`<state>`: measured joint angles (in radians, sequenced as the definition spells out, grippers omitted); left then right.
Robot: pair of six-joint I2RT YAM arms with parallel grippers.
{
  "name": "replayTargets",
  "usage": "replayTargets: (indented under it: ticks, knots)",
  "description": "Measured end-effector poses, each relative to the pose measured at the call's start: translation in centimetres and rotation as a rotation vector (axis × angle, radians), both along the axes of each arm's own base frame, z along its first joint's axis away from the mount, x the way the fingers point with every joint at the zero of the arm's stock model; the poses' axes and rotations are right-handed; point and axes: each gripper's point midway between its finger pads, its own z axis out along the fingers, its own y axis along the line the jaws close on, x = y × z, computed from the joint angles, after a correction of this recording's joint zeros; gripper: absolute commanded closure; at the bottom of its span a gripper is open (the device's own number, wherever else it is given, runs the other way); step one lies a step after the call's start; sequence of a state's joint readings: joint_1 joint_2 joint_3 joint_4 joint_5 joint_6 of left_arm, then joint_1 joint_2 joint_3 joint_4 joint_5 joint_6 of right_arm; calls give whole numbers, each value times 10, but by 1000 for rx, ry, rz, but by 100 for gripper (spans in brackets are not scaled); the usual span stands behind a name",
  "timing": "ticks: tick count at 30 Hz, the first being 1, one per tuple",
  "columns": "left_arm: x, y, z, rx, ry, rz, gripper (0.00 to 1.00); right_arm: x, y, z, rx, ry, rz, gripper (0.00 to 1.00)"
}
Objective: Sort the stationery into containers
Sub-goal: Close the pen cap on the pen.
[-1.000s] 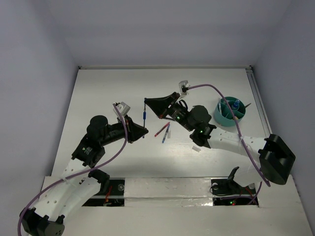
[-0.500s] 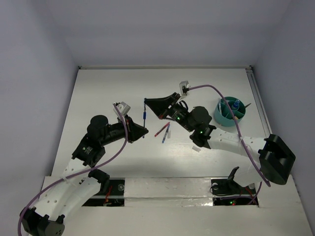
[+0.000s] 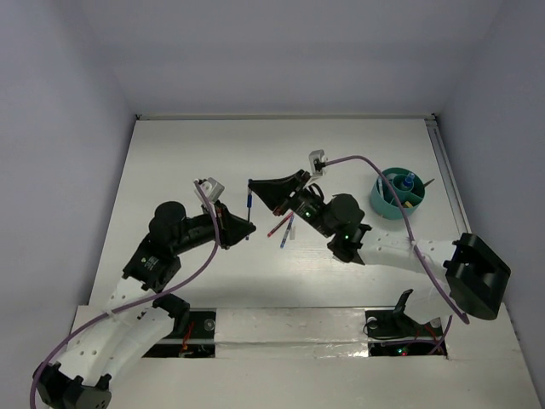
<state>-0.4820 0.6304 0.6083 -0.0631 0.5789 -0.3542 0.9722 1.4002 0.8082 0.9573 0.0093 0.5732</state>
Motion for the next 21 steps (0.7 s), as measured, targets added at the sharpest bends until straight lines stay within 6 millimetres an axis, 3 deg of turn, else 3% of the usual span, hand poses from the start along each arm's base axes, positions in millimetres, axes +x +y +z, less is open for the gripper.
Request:
replayTargets:
  ticks: [9,21]
  knots:
    - [-7,4,-7,12,29,-1,100,-7,-2,-12,12,30,5,100]
    - [-30,8,-42,69,187,-60,100,-29,8,-62,11,164,22,100]
